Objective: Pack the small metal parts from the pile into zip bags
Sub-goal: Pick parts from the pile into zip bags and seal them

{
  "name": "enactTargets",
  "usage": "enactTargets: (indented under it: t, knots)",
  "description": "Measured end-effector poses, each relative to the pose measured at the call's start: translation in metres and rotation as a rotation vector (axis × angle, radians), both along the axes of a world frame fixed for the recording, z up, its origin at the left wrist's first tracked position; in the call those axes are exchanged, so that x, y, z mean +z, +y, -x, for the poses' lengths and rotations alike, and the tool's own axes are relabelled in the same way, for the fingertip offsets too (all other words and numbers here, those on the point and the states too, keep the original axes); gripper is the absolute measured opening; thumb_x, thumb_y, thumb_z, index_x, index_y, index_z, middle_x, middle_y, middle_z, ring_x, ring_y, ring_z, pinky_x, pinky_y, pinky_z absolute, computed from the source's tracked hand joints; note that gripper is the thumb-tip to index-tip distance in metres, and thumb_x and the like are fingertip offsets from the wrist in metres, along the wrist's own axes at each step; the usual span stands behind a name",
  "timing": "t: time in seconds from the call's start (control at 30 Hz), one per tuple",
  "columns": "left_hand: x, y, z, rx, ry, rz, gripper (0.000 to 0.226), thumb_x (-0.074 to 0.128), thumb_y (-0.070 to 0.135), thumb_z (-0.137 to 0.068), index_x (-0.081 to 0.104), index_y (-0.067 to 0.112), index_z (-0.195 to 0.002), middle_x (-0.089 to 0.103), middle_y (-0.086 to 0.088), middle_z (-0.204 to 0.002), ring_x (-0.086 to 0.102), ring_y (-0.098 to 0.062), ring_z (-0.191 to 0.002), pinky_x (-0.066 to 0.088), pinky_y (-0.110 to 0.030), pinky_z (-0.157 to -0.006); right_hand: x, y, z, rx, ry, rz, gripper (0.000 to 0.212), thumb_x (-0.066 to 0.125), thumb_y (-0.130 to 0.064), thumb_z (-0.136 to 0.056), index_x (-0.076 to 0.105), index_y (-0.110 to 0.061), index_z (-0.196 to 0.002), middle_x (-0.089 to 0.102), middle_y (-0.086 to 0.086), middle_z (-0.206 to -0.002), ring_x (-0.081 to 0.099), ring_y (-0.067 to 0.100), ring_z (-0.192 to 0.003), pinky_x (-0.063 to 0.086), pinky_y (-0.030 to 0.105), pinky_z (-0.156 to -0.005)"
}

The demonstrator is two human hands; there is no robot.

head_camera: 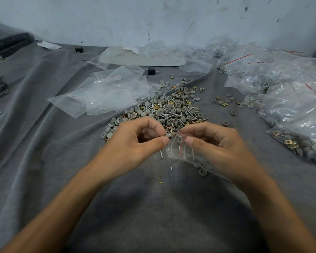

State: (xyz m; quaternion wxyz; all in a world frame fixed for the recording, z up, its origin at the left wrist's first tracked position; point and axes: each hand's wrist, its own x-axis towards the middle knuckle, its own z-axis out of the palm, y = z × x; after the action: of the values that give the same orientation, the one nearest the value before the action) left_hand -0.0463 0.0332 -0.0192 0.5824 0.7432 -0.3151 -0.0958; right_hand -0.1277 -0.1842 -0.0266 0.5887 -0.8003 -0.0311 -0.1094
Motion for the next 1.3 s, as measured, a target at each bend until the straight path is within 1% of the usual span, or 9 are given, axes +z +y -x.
enactTargets:
  t: [0.13,0.27,0.43,0.53,0.7,0.93,1.13,1.23,1.3]
  knots:
    - [0.003,-0.002,0.003,-0.084,0.046,-0.009,0.016,0.072,0.018,-0.086,0.071,0.017,-0.101,0.074,-0.005,-0.089,0.067,-0.009,-0.081,0.053,-0.019,-0.071,0.0,-0.001,0.0,-0.002,0.001,-0.027,0.019,0.073,-0.017,-0.093,0.078,-0.031,-0.105,0.077,-0.004,-0.099,0.073,0.018,-0.09,0.062,0.042,-0.075]
    - [0.008,0.013,-0.01,0.055,-0.035,-0.106,0.015,0.069,0.015,-0.093,0.071,0.024,-0.105,0.073,0.001,-0.084,0.065,-0.009,-0.076,0.052,-0.024,-0.069,0.003,-0.003,0.002,-0.031,-0.025,-0.039,0.018,0.072,-0.014,-0.093,0.078,-0.027,-0.104,0.078,-0.005,-0.099,0.074,0.021,-0.094,0.061,0.042,-0.083]
    - [0.006,0.039,-0.032,0.153,-0.195,-0.599,0.009,0.071,0.03,-0.092,0.069,0.038,-0.087,0.066,0.027,-0.078,0.06,0.004,-0.065,0.042,-0.019,-0.06,0.005,-0.001,0.001,-0.046,-0.022,-0.05,0.017,0.072,-0.013,-0.092,0.078,-0.026,-0.103,0.078,-0.006,-0.099,0.073,0.023,-0.095,0.06,0.05,-0.089]
    - [0.004,0.046,-0.035,0.085,-0.147,-0.782,0.007,0.074,0.036,-0.088,0.069,0.038,-0.084,0.065,0.034,-0.079,0.061,0.009,-0.066,0.041,-0.011,-0.054,0.005,-0.002,0.002,-0.05,-0.024,-0.063,0.017,0.073,-0.013,-0.092,0.078,-0.025,-0.102,0.079,-0.004,-0.099,0.073,0.026,-0.096,0.059,0.052,-0.089]
    - [0.005,0.045,-0.033,0.001,-0.08,-0.832,0.011,0.08,0.037,-0.083,0.069,0.035,-0.085,0.069,0.023,-0.076,0.061,0.003,-0.055,0.046,-0.015,-0.053,0.007,-0.001,0.003,-0.045,-0.022,-0.066,0.017,0.072,-0.012,-0.092,0.078,-0.025,-0.102,0.078,-0.003,-0.098,0.074,0.024,-0.096,0.06,0.048,-0.088]
    - [0.006,0.047,-0.027,0.032,-0.2,-0.977,0.022,0.083,0.046,-0.075,0.066,0.041,-0.088,0.063,0.015,-0.086,0.056,0.001,-0.077,0.042,-0.022,-0.062,0.009,-0.003,0.005,-0.036,-0.03,-0.088,0.017,0.071,-0.015,-0.091,0.077,-0.024,-0.104,0.079,-0.002,-0.099,0.074,0.019,-0.094,0.06,0.036,-0.083]
    - [0.004,0.045,-0.027,0.042,-0.206,-0.906,0.021,0.085,0.04,-0.076,0.066,0.036,-0.082,0.063,0.018,-0.078,0.053,0.013,-0.076,0.036,-0.014,-0.053,0.006,-0.006,0.003,-0.045,-0.05,-0.121,0.016,0.07,-0.017,-0.092,0.078,-0.024,-0.105,0.078,0.0,-0.101,0.075,0.022,-0.094,0.062,0.035,-0.08]
    - [0.004,0.043,-0.027,0.044,-0.182,-0.795,0.02,0.085,0.034,-0.077,0.065,0.033,-0.081,0.06,0.036,-0.078,0.056,0.012,-0.068,0.04,-0.01,-0.055,0.007,-0.011,0.003,-0.036,-0.085,-0.238,0.017,0.07,-0.022,-0.088,0.078,-0.024,-0.103,0.078,0.002,-0.1,0.073,0.015,-0.091,0.057,0.024,-0.077]
    - [0.003,0.042,-0.027,0.06,-0.16,-0.707,0.02,0.084,0.032,-0.079,0.065,0.032,-0.082,0.063,0.032,-0.074,0.057,0.009,-0.061,0.041,-0.014,-0.052,0.009,-0.016,0.003,-0.045,-0.111,-0.35,0.018,0.073,-0.026,-0.085,0.078,-0.023,-0.102,0.077,0.0,-0.097,0.071,0.011,-0.088,0.055,0.02,-0.077]
